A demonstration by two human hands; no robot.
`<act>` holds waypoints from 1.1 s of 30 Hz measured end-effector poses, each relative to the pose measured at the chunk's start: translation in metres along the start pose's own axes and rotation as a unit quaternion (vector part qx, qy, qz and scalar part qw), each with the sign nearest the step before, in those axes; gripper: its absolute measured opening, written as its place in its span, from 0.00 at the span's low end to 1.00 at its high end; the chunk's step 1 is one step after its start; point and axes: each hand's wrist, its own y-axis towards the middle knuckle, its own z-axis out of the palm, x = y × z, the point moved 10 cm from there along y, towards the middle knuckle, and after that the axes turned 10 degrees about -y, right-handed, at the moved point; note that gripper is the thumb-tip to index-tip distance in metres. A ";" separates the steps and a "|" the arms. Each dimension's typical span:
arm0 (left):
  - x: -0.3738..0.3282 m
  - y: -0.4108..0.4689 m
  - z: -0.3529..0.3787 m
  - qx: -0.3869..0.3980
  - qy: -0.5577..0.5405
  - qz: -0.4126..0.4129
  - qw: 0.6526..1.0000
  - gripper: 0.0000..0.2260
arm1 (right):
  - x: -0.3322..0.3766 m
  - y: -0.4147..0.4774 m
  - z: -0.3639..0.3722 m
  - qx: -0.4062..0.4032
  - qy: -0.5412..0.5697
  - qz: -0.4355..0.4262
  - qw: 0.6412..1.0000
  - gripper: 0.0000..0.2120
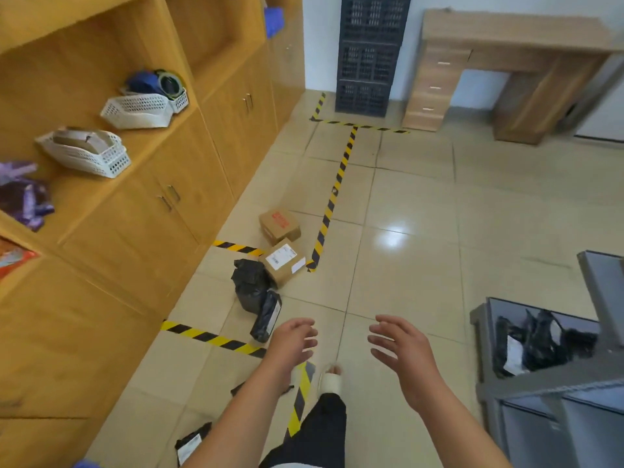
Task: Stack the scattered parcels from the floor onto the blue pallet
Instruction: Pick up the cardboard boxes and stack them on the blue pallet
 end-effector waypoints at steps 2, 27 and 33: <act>-0.028 0.037 0.022 0.007 0.006 -0.020 1.000 0.08 | 0.029 0.041 -0.004 -0.012 -0.014 0.010 1.000 0.08; -0.266 0.349 0.077 -0.242 -0.185 -0.100 0.947 0.06 | 0.336 0.524 0.162 0.182 -0.215 0.080 0.956 0.08; -0.292 0.380 0.089 -0.289 -0.251 -0.107 0.918 0.08 | 0.369 0.609 0.233 0.255 -0.287 0.148 0.911 0.05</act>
